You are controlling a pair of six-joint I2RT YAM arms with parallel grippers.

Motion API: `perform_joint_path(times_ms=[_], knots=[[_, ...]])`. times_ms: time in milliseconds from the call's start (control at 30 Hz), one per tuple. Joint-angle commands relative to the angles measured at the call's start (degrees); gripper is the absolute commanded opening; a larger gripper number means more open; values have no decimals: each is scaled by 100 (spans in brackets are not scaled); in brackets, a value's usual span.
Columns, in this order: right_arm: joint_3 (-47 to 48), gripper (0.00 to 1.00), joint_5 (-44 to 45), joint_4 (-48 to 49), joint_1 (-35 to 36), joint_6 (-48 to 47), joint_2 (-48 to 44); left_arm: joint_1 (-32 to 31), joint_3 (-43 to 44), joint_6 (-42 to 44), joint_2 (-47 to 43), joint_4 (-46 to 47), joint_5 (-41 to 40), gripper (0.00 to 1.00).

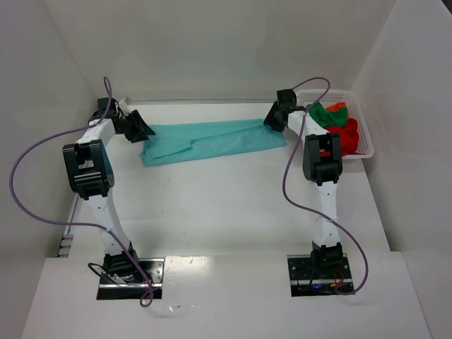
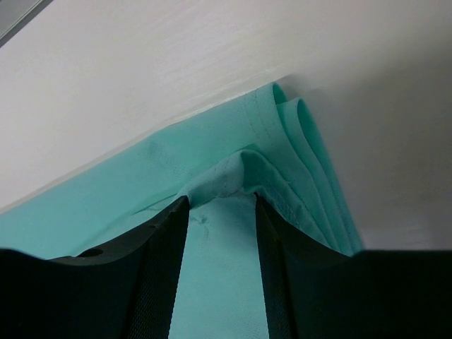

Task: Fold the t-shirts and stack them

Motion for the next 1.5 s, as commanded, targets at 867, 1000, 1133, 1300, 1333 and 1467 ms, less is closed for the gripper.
perform_joint_path(times_ms=[867,1000,1133,1300,1333,1467], knots=[[-861,53,-155,332,52,-76,-767,-453,-2105,-85,-1465,308,-940,69],[-861,53,-102,332,52,-128,-767,-453,-2105,-86,-1342,360,-1124,67],[-861,53,-102,332,52,-128,-715,-453,-2053,-86,-1280,413,-1177,67],[-861,53,-102,332,52,-128,-714,-453,-1921,-86,-1035,466,-1072,61],[-861,53,-50,332,52,-128,-714,-453,-1921,-86,-1034,466,-1072,59],[-861,53,-49,332,52,-128,-714,-453,-1798,-138,-981,466,-1072,49]])
